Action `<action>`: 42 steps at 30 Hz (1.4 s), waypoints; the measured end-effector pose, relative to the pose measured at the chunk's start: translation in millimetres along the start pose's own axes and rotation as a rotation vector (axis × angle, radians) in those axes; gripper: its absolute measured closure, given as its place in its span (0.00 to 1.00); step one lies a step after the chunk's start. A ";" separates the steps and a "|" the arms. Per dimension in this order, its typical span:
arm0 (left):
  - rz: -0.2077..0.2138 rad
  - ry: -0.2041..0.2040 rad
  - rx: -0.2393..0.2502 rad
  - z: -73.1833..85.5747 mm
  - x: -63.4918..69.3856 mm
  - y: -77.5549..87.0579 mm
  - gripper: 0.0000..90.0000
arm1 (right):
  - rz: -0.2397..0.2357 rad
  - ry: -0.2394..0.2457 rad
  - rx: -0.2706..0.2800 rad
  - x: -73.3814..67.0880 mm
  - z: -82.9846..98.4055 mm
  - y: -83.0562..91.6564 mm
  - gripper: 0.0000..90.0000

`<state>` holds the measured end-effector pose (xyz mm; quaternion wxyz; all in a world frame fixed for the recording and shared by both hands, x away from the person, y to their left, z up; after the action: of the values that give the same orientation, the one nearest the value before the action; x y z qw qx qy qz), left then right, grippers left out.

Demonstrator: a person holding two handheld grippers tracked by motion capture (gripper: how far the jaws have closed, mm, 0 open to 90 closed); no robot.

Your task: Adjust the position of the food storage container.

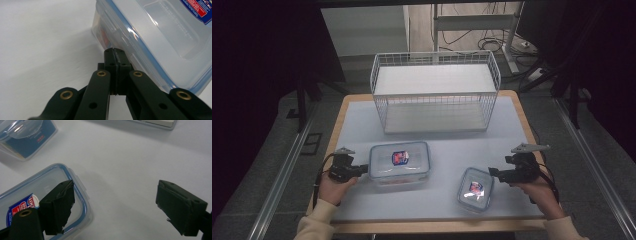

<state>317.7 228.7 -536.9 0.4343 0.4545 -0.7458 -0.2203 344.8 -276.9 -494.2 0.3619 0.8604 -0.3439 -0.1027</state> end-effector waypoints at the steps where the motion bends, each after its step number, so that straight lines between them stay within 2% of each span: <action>1: 0.001 -0.003 -0.001 -1.0 2.4 -1.9 1.00 | 0.000 0.001 0.000 -0.1 0.0 0.0 0.17; 7: 0.017 -0.019 -0.013 -6.9 15.4 -13.1 1.00 | -0.003 0.005 0.002 -1.0 -0.6 -0.3 0.17; 17: 0.061 -0.043 -0.037 -21.4 49.0 -41.9 1.00 | 0.002 0.001 0.005 0.9 -0.1 1.2 0.17; 25: 0.068 -0.062 -0.040 -26.7 60.7 -52.1 1.00 | 0.002 0.002 0.009 1.1 -0.2 1.3 0.17; 29: 0.088 -0.060 -0.044 -27.0 58.8 -50.7 1.00 | 0.002 -0.013 0.026 1.5 -1.6 3.1 0.17; 30: 0.094 -0.057 -0.034 -28.2 56.7 -45.6 1.00 | -0.001 -0.036 0.048 2.3 -3.1 5.1 0.17; 33: 0.094 -0.058 -0.020 -28.9 54.6 -38.0 1.00 | -0.006 -0.043 0.066 3.0 -4.5 6.6 0.17; 34: 0.099 -0.056 -0.006 -28.2 53.5 -31.0 1.00 | -0.016 -0.054 0.066 2.2 -5.8 7.3 0.17; 42: 0.098 -0.079 0.005 -25.7 54.0 -17.0 0.98 | -0.035 -0.037 0.051 -3.3 -9.1 3.5 0.17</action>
<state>336.4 175.1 -511.6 0.4136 0.4096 -0.7843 -0.2148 344.4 -271.4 -485.4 0.3315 0.8732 -0.3380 -0.1160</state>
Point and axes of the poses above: each handheld gripper's, and its own axes: y roughly backward along the jaws, z roughly out of its underside, x roughly to its right, the point moved 3 cm from there along -y, roughly forward along the jaws, and after that the axes turned 15 degrees about y, right-handed, at the moved point
